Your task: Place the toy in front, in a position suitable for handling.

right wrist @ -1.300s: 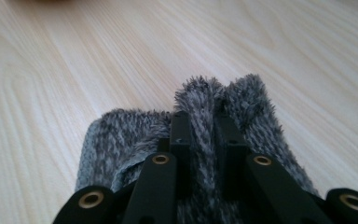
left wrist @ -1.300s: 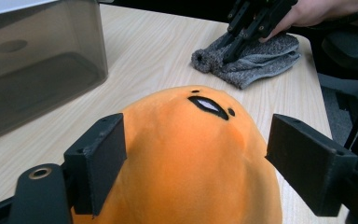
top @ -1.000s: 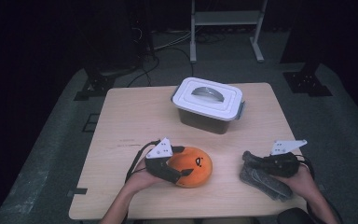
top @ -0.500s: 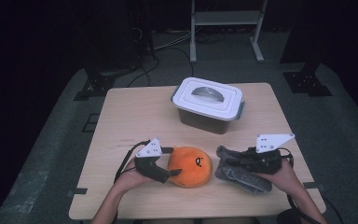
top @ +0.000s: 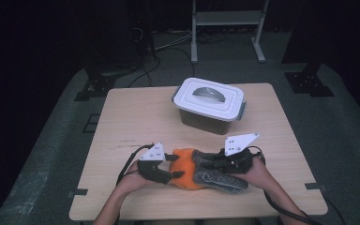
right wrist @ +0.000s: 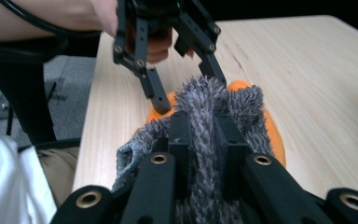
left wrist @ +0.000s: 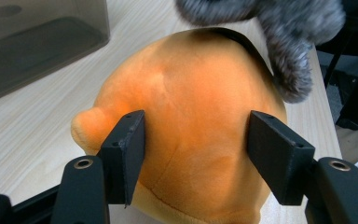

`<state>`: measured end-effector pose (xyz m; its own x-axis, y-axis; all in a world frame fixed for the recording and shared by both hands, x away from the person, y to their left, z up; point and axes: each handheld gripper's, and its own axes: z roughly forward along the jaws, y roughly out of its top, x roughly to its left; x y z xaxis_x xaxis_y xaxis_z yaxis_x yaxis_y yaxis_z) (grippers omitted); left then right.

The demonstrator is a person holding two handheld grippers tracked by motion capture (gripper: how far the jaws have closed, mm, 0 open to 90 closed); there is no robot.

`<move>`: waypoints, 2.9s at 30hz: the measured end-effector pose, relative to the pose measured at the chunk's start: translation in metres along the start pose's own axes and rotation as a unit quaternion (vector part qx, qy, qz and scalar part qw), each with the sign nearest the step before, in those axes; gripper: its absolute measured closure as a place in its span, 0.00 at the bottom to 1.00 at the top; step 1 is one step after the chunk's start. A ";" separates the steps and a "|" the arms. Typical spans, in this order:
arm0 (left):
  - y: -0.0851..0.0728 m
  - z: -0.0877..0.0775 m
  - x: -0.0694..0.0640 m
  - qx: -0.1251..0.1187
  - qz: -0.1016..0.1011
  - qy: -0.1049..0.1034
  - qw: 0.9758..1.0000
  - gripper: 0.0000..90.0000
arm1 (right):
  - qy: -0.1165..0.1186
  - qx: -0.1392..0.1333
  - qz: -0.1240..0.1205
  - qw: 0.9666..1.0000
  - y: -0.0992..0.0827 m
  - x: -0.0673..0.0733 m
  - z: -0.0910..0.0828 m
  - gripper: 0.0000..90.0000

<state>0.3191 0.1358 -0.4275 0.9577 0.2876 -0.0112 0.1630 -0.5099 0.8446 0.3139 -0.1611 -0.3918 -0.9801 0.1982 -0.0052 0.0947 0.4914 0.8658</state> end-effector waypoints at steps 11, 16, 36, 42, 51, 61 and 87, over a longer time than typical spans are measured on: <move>-0.007 -0.001 0.003 -0.013 -0.014 -0.002 1.000 0.42 | -0.026 0.021 0.042 0.999 -0.038 -0.005 -0.014 0.87; -0.009 -0.001 0.001 -0.014 -0.016 -0.001 1.000 0.41 | -0.032 0.034 0.069 0.997 -0.057 -0.012 -0.019 0.87; -0.008 0.003 -0.004 -0.021 -0.012 -0.006 1.000 0.41 | -0.005 -0.008 0.044 0.999 -0.021 -0.016 -0.002 0.87; -0.008 0.004 -0.005 -0.023 -0.009 -0.005 1.000 0.41 | -0.022 0.005 0.085 0.996 -0.048 -0.024 -0.014 0.86; -0.005 0.007 -0.015 -0.024 0.024 -0.007 0.999 0.41 | -0.014 -0.029 0.074 0.997 -0.033 -0.019 -0.023 0.86; -0.005 0.008 -0.020 -0.025 0.049 -0.015 0.998 0.41 | -0.001 -0.007 0.078 0.997 -0.030 -0.029 -0.003 0.86; 0.006 0.013 -0.008 -0.032 -0.022 0.014 0.999 0.27 | -0.015 0.017 0.027 0.999 -0.028 0.001 -0.002 0.86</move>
<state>0.3155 0.1199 -0.4291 0.9429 0.3314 -0.0339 0.1875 -0.4438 0.8763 0.3098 -0.1759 -0.4152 -0.9678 0.2504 0.0248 0.1532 0.5080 0.8476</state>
